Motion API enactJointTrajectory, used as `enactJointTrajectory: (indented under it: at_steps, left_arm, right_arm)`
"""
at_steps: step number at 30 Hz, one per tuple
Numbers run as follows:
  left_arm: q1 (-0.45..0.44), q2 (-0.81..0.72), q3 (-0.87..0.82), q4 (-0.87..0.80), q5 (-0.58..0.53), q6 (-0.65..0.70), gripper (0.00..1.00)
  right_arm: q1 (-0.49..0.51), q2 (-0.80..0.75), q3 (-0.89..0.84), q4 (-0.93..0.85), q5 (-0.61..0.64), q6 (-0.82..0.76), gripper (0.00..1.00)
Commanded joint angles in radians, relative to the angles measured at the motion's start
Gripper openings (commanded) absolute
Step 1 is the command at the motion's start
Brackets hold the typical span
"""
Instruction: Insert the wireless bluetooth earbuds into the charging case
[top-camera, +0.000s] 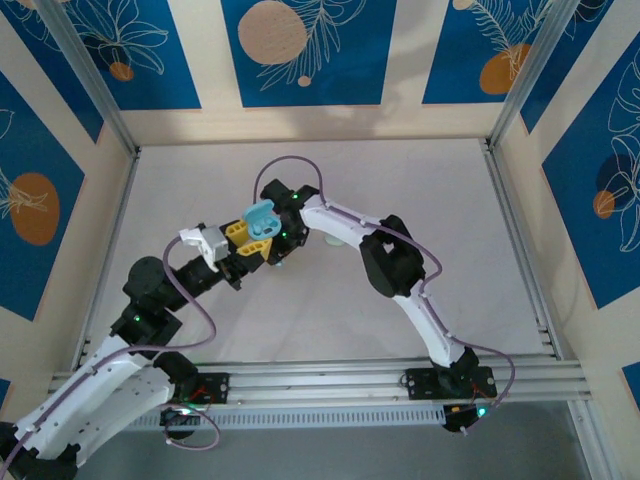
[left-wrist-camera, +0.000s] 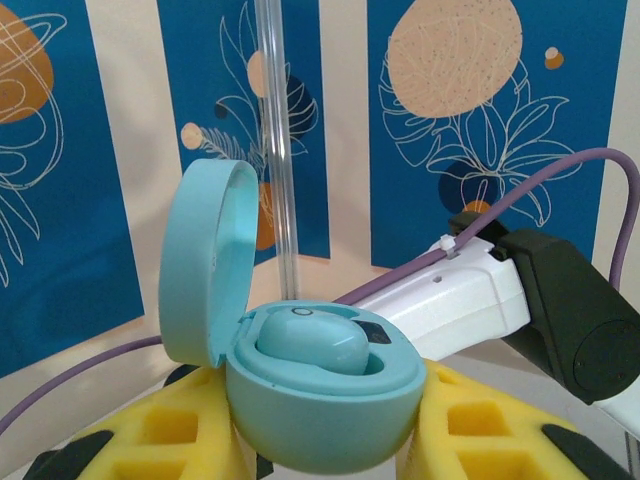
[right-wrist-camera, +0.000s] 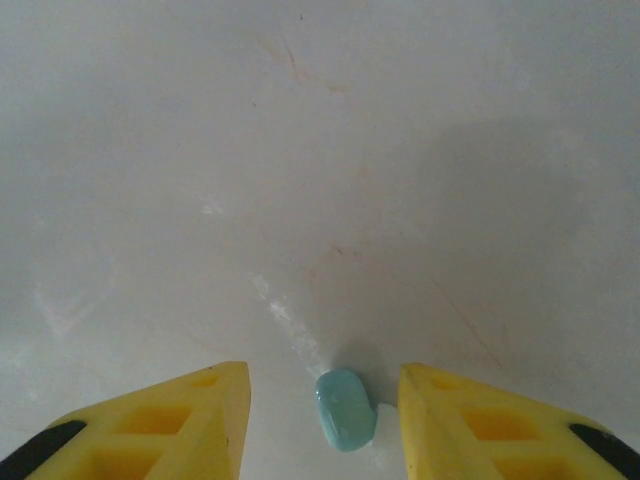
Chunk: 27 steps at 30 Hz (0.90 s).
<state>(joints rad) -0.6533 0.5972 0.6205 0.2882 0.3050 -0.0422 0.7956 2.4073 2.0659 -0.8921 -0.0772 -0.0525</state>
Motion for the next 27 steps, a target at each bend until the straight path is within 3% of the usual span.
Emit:
enactJointTrajectory:
  at_steps: [1,10,27]
  left_arm:
    - [-0.007,-0.011,0.027,0.006,-0.01,0.014,0.31]
    - [-0.006,-0.007,0.022,0.008,-0.017,0.012,0.31]
    - [-0.006,0.025,0.024,0.03,-0.018,0.001,0.31]
  right_arm:
    - [0.016,0.038,0.049,-0.059,0.053,-0.064,0.44]
    - [0.039,0.093,0.106,-0.107,0.086,-0.11,0.43]
    - [0.071,0.097,0.14,-0.213,0.165,-0.079,0.25]
